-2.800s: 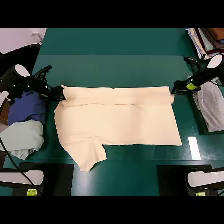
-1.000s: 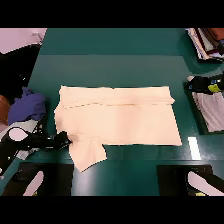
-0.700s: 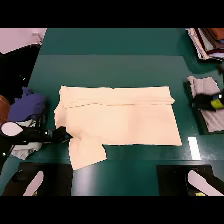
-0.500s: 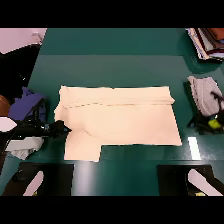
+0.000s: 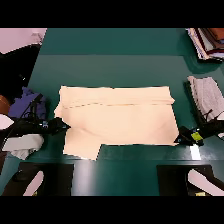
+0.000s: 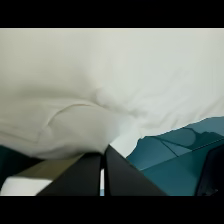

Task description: Fold the shirts.

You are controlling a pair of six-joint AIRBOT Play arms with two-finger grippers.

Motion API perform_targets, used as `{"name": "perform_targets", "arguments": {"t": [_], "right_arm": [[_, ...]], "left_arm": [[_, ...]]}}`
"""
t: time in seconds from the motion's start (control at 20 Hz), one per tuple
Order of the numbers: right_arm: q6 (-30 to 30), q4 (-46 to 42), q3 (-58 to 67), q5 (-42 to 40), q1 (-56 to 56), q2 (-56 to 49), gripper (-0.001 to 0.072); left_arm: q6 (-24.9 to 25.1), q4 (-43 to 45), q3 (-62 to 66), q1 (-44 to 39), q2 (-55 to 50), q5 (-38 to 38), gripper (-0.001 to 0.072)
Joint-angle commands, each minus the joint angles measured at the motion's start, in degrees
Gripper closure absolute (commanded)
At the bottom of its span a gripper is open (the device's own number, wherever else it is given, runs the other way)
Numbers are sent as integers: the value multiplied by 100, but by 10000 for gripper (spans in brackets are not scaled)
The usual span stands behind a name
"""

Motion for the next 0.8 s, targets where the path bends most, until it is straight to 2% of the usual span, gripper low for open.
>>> {"name": "perform_targets", "arguments": {"t": [0.0,0.1,0.2,0.35,0.45,0.6,0.75], "right_arm": [[-4,17,236,24,363,306,696],[-4,-7,431,354,402,761,696],[-2,-256,610,804,402,1257,696],[0,-704,861,1558,402,1996,696],[2,-728,1075,1648,402,2406,697],[2,-660,1491,1342,407,2448,697],[-2,-675,1996,1008,719,1639,697]], "left_arm": [[-144,702,195,4,11,-592,683],[-304,1226,439,4,264,-999,683],[-516,1239,549,4,684,-1266,683],[-815,1172,562,4,1215,-2168,683],[-857,1062,651,4,1266,-2514,683],[-848,1016,844,4,1132,-1836,683],[-437,1014,951,4,422,-848,682]]}}
